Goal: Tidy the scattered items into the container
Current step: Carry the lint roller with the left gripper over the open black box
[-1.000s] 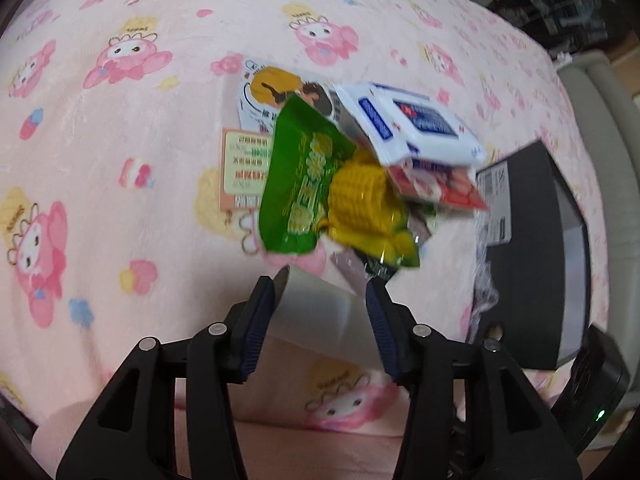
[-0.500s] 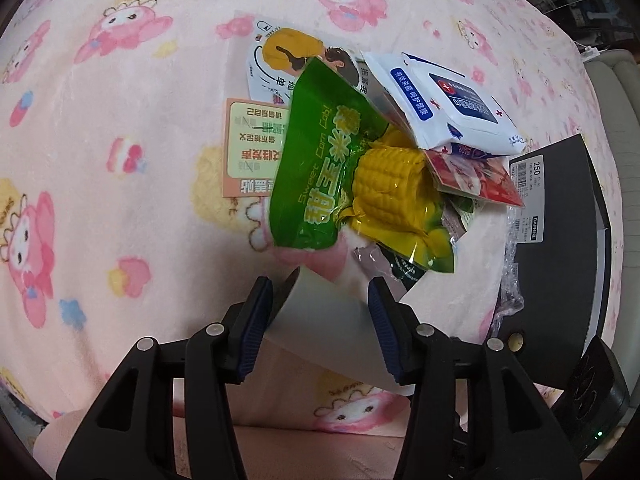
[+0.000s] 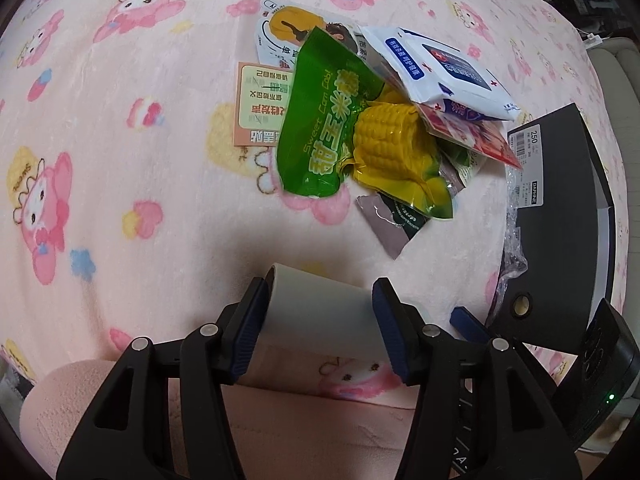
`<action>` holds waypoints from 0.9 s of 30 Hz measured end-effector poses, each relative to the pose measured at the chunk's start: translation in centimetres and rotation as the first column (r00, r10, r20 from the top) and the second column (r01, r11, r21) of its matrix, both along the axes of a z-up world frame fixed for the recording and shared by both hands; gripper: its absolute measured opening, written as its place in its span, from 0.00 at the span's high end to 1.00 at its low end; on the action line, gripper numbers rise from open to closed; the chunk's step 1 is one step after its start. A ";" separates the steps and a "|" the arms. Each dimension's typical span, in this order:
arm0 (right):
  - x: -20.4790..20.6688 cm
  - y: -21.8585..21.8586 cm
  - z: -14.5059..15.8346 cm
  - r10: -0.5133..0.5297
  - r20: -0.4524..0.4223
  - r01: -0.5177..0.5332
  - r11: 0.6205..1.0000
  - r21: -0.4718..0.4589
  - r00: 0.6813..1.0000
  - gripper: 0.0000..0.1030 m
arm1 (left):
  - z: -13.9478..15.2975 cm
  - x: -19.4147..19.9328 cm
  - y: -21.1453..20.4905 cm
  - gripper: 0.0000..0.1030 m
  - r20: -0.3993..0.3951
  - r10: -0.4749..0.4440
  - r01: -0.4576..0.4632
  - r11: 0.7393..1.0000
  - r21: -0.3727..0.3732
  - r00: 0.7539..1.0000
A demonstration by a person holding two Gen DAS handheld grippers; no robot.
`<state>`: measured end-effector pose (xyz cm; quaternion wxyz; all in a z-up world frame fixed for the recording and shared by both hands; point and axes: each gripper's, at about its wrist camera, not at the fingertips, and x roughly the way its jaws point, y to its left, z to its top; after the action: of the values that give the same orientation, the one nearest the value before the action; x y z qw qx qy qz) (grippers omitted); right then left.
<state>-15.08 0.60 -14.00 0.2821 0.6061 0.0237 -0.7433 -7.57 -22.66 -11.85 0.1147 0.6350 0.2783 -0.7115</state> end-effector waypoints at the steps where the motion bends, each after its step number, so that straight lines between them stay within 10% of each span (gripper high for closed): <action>1: 1.3 -0.2 0.0 0.000 0.000 0.000 1.000 -0.005 1.000 0.46 | 0.1 -0.1 -0.2 0.47 -0.004 -0.003 0.003 1.000 -0.002 1.000; 17: 5.7 1.5 4.4 -0.017 -0.066 0.011 0.997 -0.080 0.998 0.58 | 5.8 2.4 -5.1 0.53 -0.200 0.061 -0.044 0.995 0.090 0.978; 21: 7.5 1.9 8.6 -0.023 -0.156 0.012 0.997 -0.077 0.987 0.58 | 6.7 4.3 0.1 0.53 -0.266 0.083 -0.051 0.991 0.126 0.960; 27: -1.4 5.7 14.2 -0.045 -0.229 0.020 0.994 -0.111 0.972 0.58 | 9.7 4.0 4.8 0.54 -0.364 0.057 -0.011 0.992 0.127 0.930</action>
<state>-16.48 6.32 0.17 0.2974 0.4997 0.0063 -0.8135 -3.56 -17.84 -2.19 0.0337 0.4917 0.3489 -0.7971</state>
